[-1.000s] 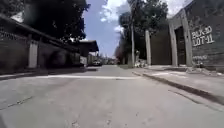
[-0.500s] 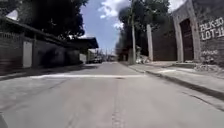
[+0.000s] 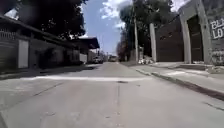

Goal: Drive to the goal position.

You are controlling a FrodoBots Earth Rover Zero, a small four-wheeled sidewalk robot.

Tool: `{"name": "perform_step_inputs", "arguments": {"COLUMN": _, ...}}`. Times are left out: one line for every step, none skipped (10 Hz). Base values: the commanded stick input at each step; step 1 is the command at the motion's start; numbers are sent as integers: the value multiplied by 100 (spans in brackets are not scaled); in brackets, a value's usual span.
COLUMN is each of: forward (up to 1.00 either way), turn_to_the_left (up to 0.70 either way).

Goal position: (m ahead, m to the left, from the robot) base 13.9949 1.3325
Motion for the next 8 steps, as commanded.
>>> {"name": "perform_step_inputs", "arguments": {"forward": 100, "turn_to_the_left": -6}}
{"name": "perform_step_inputs", "arguments": {"forward": 100, "turn_to_the_left": -2}}
{"name": "perform_step_inputs", "arguments": {"forward": 100, "turn_to_the_left": -10}}
{"name": "perform_step_inputs", "arguments": {"forward": 100, "turn_to_the_left": -21}}
{"name": "perform_step_inputs", "arguments": {"forward": 100, "turn_to_the_left": -9}}
{"name": "perform_step_inputs", "arguments": {"forward": 100, "turn_to_the_left": 0}}
{"name": "perform_step_inputs", "arguments": {"forward": 100, "turn_to_the_left": 0}}
{"name": "perform_step_inputs", "arguments": {"forward": 100, "turn_to_the_left": 0}}
